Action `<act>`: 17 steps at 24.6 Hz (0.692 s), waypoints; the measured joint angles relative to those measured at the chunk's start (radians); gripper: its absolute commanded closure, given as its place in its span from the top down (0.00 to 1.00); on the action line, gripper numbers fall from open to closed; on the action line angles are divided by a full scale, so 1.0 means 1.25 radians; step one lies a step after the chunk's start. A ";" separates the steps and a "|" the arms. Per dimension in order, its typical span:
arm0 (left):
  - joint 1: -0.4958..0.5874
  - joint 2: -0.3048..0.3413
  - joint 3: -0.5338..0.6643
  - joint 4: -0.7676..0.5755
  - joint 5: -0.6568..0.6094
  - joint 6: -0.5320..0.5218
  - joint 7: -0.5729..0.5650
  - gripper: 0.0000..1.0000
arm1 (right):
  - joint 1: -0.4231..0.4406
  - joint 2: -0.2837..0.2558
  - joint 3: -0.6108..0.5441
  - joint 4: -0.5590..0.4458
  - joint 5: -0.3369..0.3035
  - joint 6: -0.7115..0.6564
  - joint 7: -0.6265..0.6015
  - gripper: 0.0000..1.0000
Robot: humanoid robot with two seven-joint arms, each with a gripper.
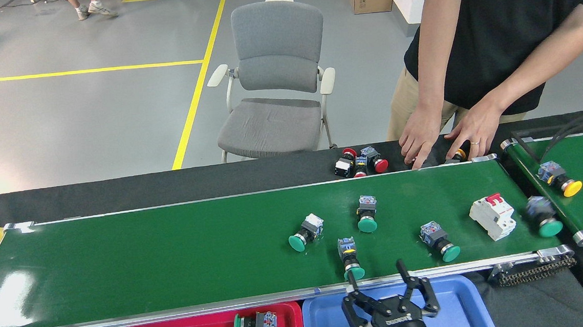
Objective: Pick switch part from conveyor to tray
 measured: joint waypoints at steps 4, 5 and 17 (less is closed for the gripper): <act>-0.001 0.004 -0.004 -0.010 -0.006 -0.012 0.000 1.00 | -0.070 0.033 0.026 0.096 0.000 0.002 0.039 0.97; -0.005 0.004 -0.005 -0.016 -0.010 -0.018 -0.001 1.00 | -0.082 0.044 0.028 0.117 0.000 0.004 0.043 0.92; -0.173 0.006 -0.166 -0.101 -0.057 -0.079 -0.059 1.00 | -0.126 0.050 0.079 0.173 0.003 -0.005 0.058 0.02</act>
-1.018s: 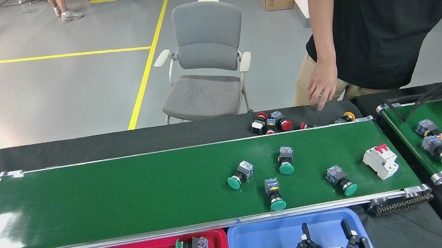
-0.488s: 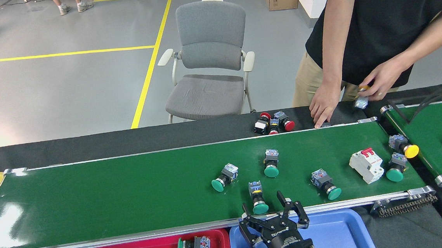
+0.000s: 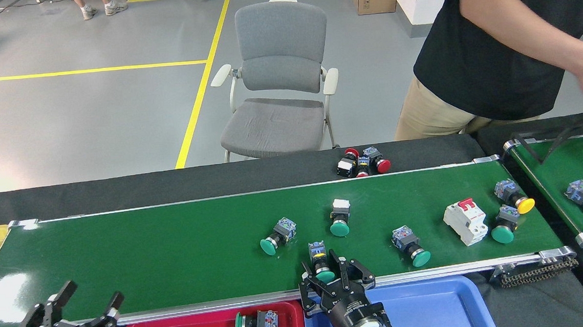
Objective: Pick switch part from conveyor to tray
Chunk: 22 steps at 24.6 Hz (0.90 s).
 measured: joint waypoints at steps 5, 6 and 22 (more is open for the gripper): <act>-0.001 0.000 0.000 0.000 0.000 0.000 -0.005 1.00 | 0.002 -0.067 0.057 -0.084 0.000 -0.122 -0.022 0.10; -0.001 0.000 0.001 0.000 0.000 0.000 -0.005 1.00 | 0.003 -0.076 0.068 -0.107 0.000 -0.165 -0.032 0.36; -0.067 -0.038 -0.112 0.023 -0.063 0.027 -0.064 1.00 | 0.163 -0.061 -0.190 -0.205 -0.009 -0.297 -0.086 1.00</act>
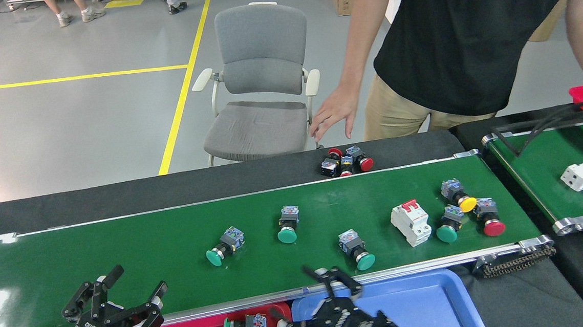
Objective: Pick switch part from conveyor to tray
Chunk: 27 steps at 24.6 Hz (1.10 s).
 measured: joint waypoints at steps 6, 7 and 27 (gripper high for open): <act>-0.087 -0.002 -0.089 0.057 0.000 0.047 -0.035 1.00 | 0.106 0.019 -0.133 0.005 -0.001 0.177 -0.077 1.00; -0.111 -0.002 -0.110 0.080 0.000 0.057 -0.038 1.00 | 0.105 0.019 -0.134 0.013 -0.001 0.195 -0.081 1.00; -0.289 -0.031 -0.207 0.339 -0.003 0.095 -0.045 0.09 | -0.206 0.063 0.027 0.254 0.014 0.241 0.029 0.43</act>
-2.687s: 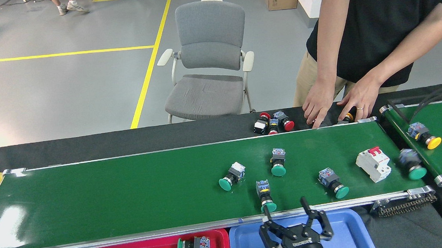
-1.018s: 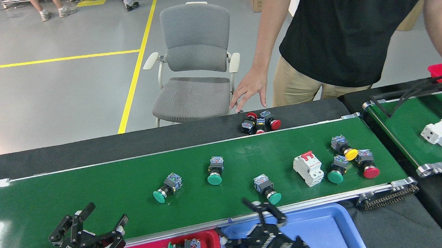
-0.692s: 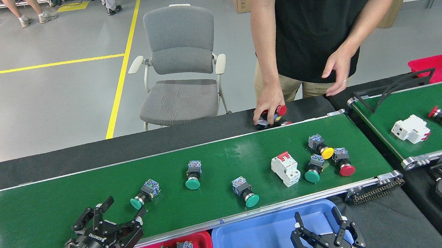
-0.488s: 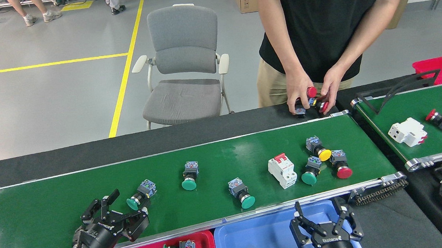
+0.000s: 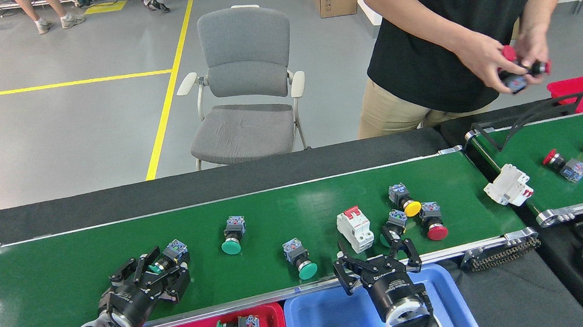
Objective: Pick switch part from conveyor to tray
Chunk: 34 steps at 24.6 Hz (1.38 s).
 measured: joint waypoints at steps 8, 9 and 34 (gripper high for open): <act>0.046 0.031 0.042 -0.124 0.012 -0.160 0.003 0.21 | -0.009 -0.001 0.020 0.013 0.001 0.014 0.002 0.02; 0.082 0.055 0.064 -0.157 0.012 -0.207 0.004 0.46 | -0.007 -0.005 0.020 0.001 -0.002 0.027 0.003 0.02; 0.441 -0.063 0.423 -0.368 0.012 0.050 0.001 0.99 | 0.360 -0.117 -0.365 -0.285 -0.220 -0.401 -0.082 0.99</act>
